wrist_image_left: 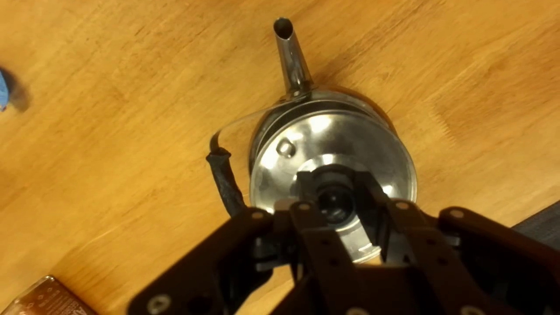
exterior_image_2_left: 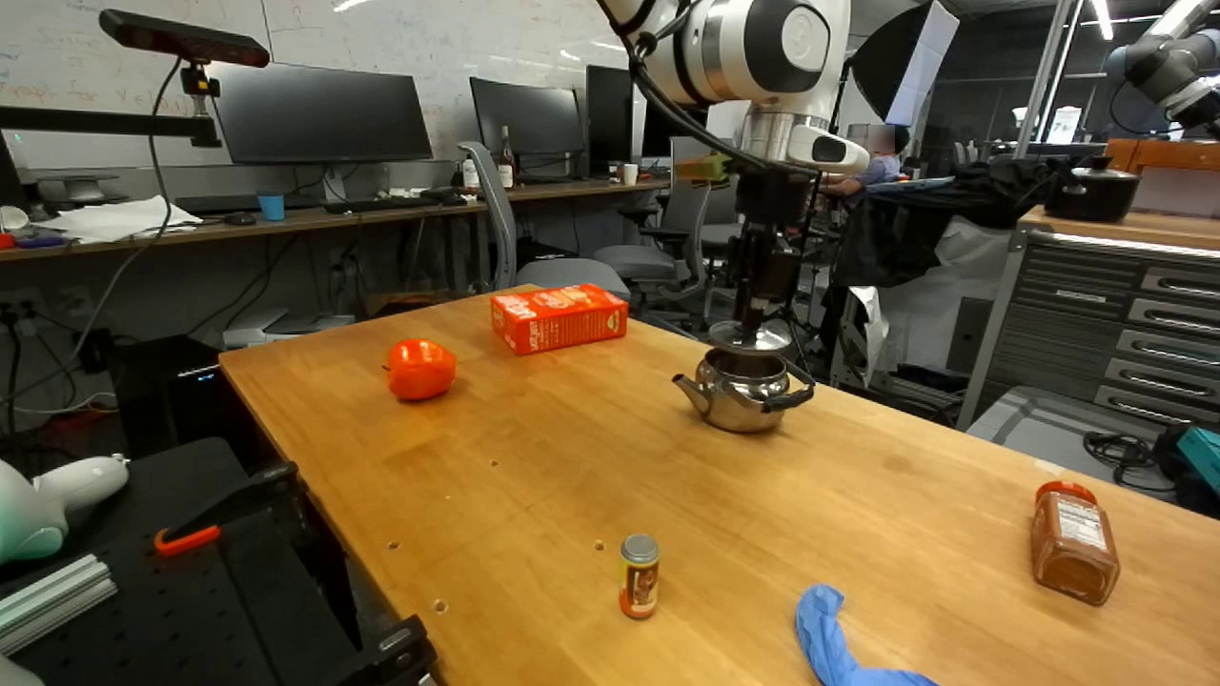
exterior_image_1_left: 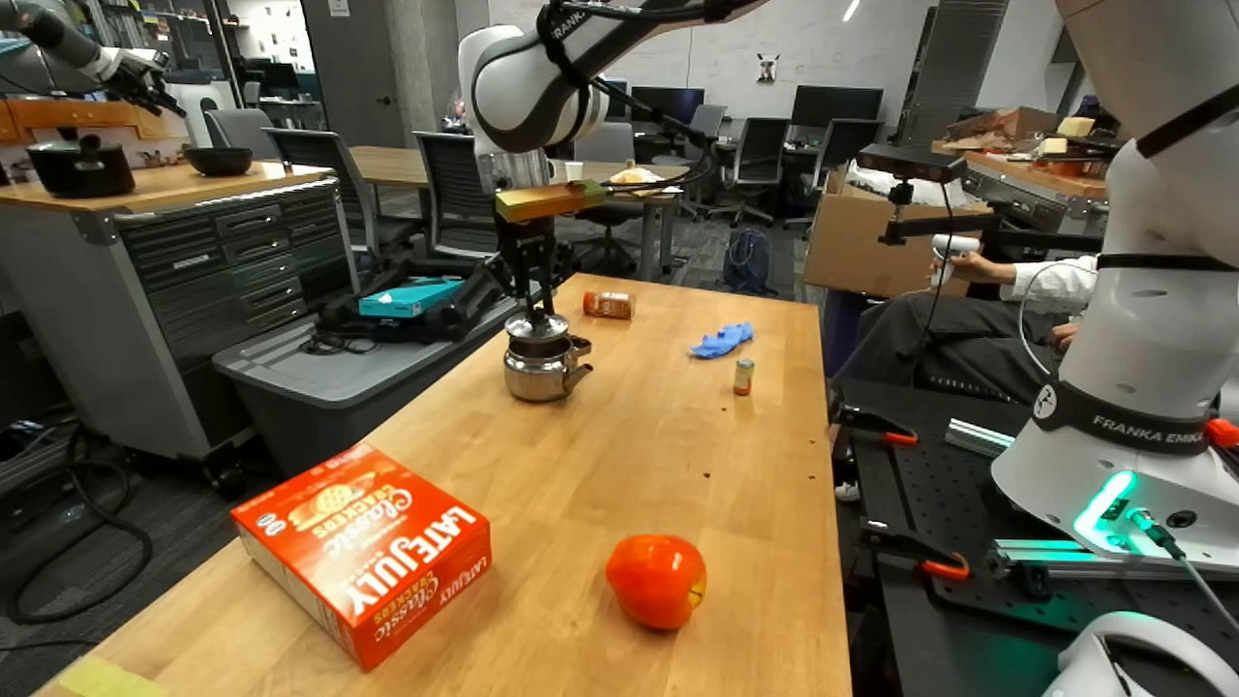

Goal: Put the lid on the kettle

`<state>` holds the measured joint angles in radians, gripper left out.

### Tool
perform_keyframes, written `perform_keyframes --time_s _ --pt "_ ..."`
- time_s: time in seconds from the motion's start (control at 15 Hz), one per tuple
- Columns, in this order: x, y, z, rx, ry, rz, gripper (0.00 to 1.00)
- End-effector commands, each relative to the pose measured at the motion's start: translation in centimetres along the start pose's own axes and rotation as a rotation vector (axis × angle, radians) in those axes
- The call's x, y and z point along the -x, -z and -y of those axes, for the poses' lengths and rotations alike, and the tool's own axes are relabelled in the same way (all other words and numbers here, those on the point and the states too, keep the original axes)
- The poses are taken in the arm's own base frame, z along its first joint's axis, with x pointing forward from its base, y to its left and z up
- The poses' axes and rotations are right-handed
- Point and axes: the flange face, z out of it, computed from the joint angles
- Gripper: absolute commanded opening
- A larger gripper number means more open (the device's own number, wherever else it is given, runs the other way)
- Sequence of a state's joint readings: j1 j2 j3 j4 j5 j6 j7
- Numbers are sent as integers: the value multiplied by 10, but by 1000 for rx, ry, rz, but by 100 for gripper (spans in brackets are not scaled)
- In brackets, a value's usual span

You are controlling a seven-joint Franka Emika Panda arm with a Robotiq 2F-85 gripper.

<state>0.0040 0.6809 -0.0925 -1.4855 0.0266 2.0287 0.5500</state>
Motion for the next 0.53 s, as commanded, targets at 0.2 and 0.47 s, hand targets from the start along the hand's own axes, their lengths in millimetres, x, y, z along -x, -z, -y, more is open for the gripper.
perform_keyframes --time_s 0.2,0.47 --pt "-15 -24 -3 -3 -44 -10 7" --pt "-16 -33 -7 -9 -51 -6 7"
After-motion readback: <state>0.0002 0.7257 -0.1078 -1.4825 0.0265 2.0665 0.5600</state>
